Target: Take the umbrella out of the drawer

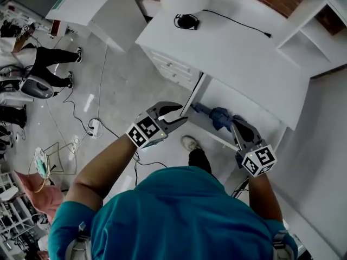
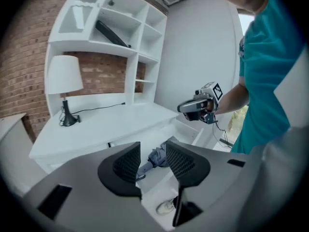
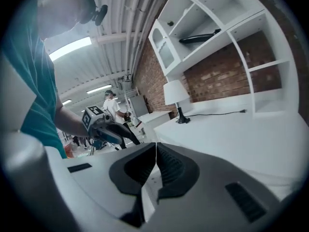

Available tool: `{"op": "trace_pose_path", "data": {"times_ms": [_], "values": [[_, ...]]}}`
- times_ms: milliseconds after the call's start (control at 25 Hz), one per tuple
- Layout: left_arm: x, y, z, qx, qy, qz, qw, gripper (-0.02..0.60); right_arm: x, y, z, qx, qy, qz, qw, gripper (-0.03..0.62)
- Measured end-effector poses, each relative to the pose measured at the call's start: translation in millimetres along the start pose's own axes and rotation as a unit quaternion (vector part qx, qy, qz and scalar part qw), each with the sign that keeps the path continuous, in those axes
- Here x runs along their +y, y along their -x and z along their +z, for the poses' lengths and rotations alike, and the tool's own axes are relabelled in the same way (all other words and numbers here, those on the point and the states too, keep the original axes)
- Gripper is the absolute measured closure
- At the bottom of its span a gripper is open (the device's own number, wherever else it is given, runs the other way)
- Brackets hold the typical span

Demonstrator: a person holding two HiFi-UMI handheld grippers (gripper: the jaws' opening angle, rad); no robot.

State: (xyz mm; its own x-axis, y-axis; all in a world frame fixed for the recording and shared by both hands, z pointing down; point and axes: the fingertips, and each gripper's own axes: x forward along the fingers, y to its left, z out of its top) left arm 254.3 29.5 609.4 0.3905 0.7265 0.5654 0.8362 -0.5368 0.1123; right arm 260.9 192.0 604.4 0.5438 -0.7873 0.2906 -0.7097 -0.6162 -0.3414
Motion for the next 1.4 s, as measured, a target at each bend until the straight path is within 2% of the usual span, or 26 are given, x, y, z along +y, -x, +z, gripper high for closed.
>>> {"op": "trace_pose_path", "data": {"times_ms": [80,160,320,400,640,840,1000,1080,1320,1400], "values": [[-10.0,-43.4,1.5,0.036,-0.04,-0.038,0.9978,0.414,-21.7,21.8,-8.7,-0.002,-0.015,-0.032,0.999,0.57],[-20.1,-84.0,-3.8,0.077,-0.082,-0.066,0.9914,0.4,-39.0,41.9,-17.8,-0.006,-0.026,-0.057,0.998,0.57],[-33.0,-155.9,-26.2,0.157,-0.155,-0.101,0.9701,0.363,-67.1,71.5,-38.5,-0.009,-0.044,-0.089,0.995,0.569],[-40.7,-185.1,-40.6,0.193,-0.176,-0.119,0.9578,0.343,-77.0,85.4,-49.5,-0.007,-0.053,-0.102,0.993,0.569],[-73.2,-258.3,-87.4,0.272,-0.25,-0.172,0.9134,0.297,-101.2,129.3,-79.0,-0.007,-0.086,-0.15,0.985,0.569],[-84.1,-304.7,-126.2,0.337,-0.31,-0.183,0.8703,0.282,-111.5,165.0,-98.3,-0.012,-0.115,-0.193,0.974,0.569],[-83.3,-326.5,-152.8,0.375,-0.343,-0.185,0.8413,0.273,-115.9,183.8,-116.7,-0.005,-0.131,-0.211,0.969,0.569],[-83.3,-331.2,-159.2,0.382,-0.344,-0.194,0.8359,0.268,-118.4,187.6,-121.3,-0.004,-0.136,-0.215,0.967,0.571],[-81.2,-334.6,-156.4,0.382,-0.343,-0.193,0.836,0.261,-127.5,191.2,-127.0,-0.007,-0.139,-0.217,0.966,0.569],[-81.8,-335.3,-156.3,0.384,-0.347,-0.187,0.8351,0.289,-130.0,190.7,-130.9,-0.008,-0.137,-0.209,0.968,0.569]]}}
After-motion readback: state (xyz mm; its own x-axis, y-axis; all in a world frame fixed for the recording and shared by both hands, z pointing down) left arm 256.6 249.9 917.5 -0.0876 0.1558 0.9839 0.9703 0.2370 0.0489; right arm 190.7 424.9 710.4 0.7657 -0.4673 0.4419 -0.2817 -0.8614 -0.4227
